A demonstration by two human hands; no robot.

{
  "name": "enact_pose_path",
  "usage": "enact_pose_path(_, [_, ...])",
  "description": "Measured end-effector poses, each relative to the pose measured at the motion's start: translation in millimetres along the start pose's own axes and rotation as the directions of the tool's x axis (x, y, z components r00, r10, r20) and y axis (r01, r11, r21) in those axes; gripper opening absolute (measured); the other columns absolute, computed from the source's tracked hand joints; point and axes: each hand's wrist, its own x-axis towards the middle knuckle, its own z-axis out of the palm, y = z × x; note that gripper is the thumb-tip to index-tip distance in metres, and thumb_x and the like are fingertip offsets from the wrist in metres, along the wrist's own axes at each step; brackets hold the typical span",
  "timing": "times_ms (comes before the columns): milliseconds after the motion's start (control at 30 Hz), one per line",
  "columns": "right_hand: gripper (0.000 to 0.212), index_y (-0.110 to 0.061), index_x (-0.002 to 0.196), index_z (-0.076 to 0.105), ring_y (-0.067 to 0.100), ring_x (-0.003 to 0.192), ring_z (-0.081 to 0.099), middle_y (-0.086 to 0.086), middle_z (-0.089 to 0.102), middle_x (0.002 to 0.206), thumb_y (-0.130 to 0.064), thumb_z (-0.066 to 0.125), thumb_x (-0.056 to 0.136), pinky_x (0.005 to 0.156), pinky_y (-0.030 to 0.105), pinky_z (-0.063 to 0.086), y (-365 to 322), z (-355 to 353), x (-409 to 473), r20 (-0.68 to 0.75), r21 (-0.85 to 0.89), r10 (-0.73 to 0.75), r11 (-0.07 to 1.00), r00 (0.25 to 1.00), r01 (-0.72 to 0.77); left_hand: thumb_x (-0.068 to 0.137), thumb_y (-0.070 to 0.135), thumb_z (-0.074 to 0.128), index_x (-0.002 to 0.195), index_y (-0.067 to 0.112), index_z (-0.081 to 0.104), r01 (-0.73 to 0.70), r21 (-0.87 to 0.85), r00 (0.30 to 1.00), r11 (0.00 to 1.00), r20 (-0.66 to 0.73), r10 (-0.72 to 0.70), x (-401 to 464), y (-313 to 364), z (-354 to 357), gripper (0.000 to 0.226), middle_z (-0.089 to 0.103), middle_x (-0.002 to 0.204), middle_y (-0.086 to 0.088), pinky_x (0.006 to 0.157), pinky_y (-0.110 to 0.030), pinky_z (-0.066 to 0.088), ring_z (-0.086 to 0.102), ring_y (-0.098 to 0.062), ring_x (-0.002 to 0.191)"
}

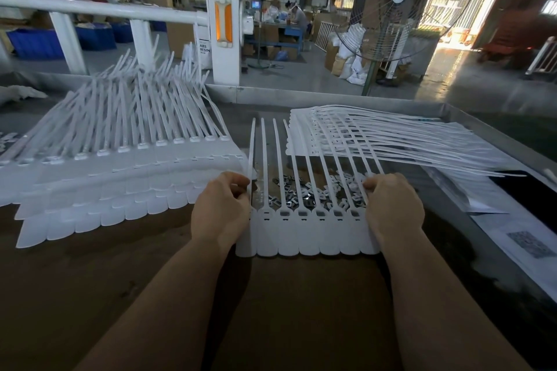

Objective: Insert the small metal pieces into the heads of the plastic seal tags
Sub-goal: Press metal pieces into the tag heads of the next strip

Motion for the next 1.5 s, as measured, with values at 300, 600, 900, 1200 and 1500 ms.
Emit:
enact_pose_path(300, [0.021,-0.012,0.109,0.066,0.026,0.105,0.051,0.013,0.057,0.113,-0.014,0.051,0.094,0.084,0.035,0.043,4,1,-1,-0.186,0.182,-0.049,0.980,0.981,0.084,0.089,0.012,0.057,0.109,0.020,0.060,0.013,0.002,1.000,1.000,0.001,-0.013,-1,1,-1,0.021,0.060,0.097,0.007,0.078,-0.023,0.042,0.051,-0.007,0.087])
enact_pose_path(600, [0.021,-0.011,0.106,0.067,0.017,0.085,0.059,0.006,0.067,0.096,-0.014,0.050,0.095,0.073,0.025,0.045,-7,-3,-7,-0.156,0.287,-0.184,0.932,0.971,0.223,0.090,0.012,0.057,0.109,0.020,0.060,0.008,0.001,1.000,1.000,0.001,-0.008,0,1,-1,0.021,0.055,0.093,0.009,0.078,-0.023,0.041,0.050,-0.007,0.086])
enact_pose_path(900, [0.012,-0.023,0.087,0.070,-0.003,0.078,0.062,-0.009,0.068,0.083,-0.013,0.063,0.087,0.066,0.003,0.045,-35,-20,-25,0.106,0.825,-0.309,0.558,0.945,0.090,0.087,0.022,0.061,0.100,0.030,0.063,-0.018,-0.005,0.999,1.000,0.042,0.018,-1,4,-2,0.015,0.062,0.107,0.002,0.081,-0.028,0.048,0.057,-0.010,0.093])
enact_pose_path(1200, [0.012,-0.013,0.092,0.072,-0.002,0.074,0.063,-0.004,0.070,0.082,-0.008,0.064,0.085,0.066,0.006,0.046,-55,-16,-43,0.163,0.852,-0.476,0.509,0.864,0.120,0.081,0.032,0.068,0.084,0.035,0.069,-0.156,-0.079,0.979,0.985,0.119,0.165,-6,16,-7,0.005,0.055,0.085,0.013,0.091,-0.044,0.043,0.053,-0.008,0.082])
enact_pose_path(1500, [0.012,-0.012,0.090,0.072,-0.002,0.072,0.063,-0.001,0.070,0.080,-0.005,0.064,0.084,0.065,0.008,0.046,-56,-13,-44,0.161,0.874,-0.487,0.474,0.859,0.105,0.081,0.026,0.068,0.096,0.022,0.074,-0.216,-0.129,0.953,0.968,0.189,0.238,-4,16,-6,0.016,0.054,0.078,0.012,0.058,-0.004,0.037,0.050,-0.006,0.069])
